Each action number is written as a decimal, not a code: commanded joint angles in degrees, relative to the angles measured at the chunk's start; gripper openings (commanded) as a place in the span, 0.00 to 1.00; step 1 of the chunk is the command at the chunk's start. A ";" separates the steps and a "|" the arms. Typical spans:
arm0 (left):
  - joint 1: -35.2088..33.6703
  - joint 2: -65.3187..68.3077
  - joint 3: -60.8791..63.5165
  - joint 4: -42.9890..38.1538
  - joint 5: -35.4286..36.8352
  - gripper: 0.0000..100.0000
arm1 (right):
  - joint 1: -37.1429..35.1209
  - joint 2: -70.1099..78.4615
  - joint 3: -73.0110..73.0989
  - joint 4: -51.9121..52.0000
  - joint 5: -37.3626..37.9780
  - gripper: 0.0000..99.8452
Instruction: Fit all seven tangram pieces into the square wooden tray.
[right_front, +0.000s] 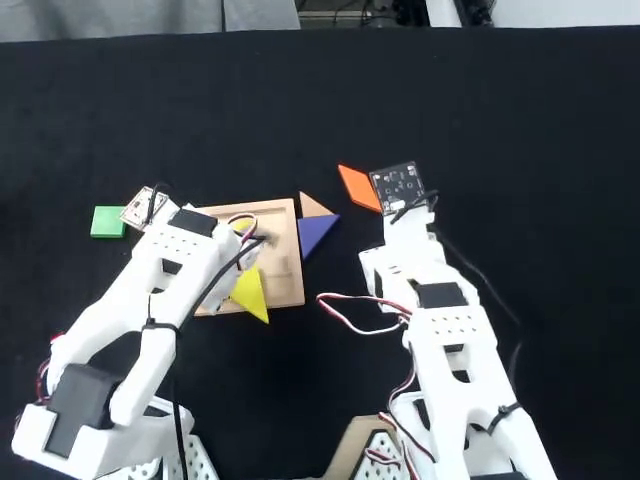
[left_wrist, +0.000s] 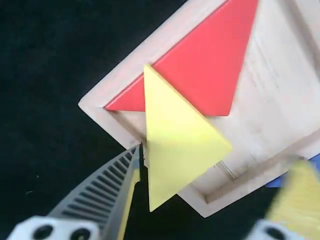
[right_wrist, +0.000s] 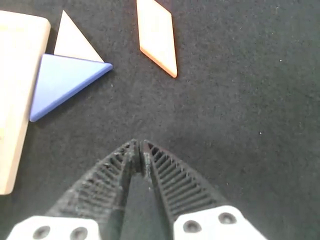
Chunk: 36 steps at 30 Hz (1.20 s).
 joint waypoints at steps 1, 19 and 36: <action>1.01 -2.20 -0.75 1.85 -0.35 0.71 | -0.97 -2.24 -0.31 -0.97 0.35 0.02; -31.08 -2.11 -21.85 15.03 -49.23 0.06 | -2.64 -2.68 -0.66 2.02 0.44 0.01; -24.31 -2.81 -4.62 -9.93 -69.36 0.03 | -35.60 4.70 -15.60 16.62 -0.79 0.01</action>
